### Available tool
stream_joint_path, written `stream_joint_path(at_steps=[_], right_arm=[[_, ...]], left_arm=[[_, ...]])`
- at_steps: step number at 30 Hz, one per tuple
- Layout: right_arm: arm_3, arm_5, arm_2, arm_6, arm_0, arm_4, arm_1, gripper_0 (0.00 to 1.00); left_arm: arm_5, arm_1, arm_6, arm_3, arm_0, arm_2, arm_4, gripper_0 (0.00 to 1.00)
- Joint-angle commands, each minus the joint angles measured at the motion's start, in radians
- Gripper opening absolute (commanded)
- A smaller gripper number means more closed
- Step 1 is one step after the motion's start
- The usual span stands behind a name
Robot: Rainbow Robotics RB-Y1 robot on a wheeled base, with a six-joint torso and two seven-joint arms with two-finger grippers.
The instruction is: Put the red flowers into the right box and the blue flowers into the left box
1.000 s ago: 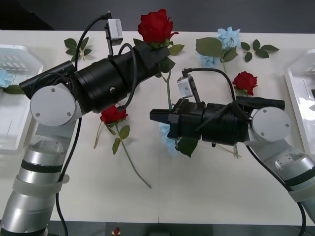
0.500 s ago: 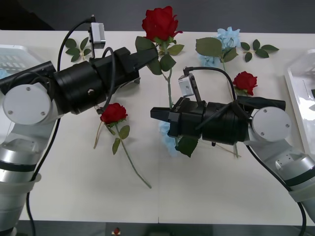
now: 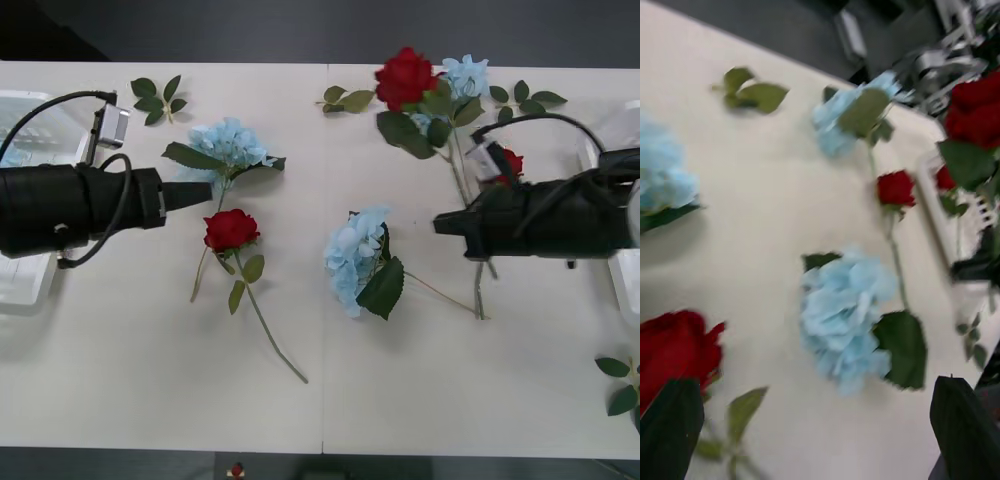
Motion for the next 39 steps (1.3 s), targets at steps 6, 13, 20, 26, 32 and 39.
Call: stream_joint_path(at_steps=[6,13,20,26,32,39], right_arm=[[0.182,0.014,-0.014,-0.054,-0.014,-0.020,-0.265,0.00],[0.431,-0.047,-0.012,-0.049,-0.014,0.069,-0.323,0.00],[0.583,-0.079,-0.014,-0.054,-0.014,0.192,-0.280,0.00],[0.669,-0.121,-0.014,-0.055,-0.017,0.292,-0.225,0.00],[0.761,-0.173,-0.014,-0.055,-0.038,0.379,-0.168,0.00],[0.810,-0.179,0.009,-0.051,-0.081,0.450,-0.156,0.49]], left_arm=[[0.335,-0.113,-0.017,0.288,-0.257,0.168,-0.221,0.88],[0.296,-0.261,0.035,0.429,-0.395,0.178,-0.640,1.00],[0.203,-0.342,0.139,0.449,-0.418,0.103,-0.899,1.00],[0.135,-0.365,0.239,0.449,-0.417,-0.010,-1.014,1.00],[0.123,-0.396,0.253,0.449,-0.424,-0.058,-1.051,1.00],[0.123,-0.417,0.250,0.449,-0.424,-0.092,-1.098,1.00]])
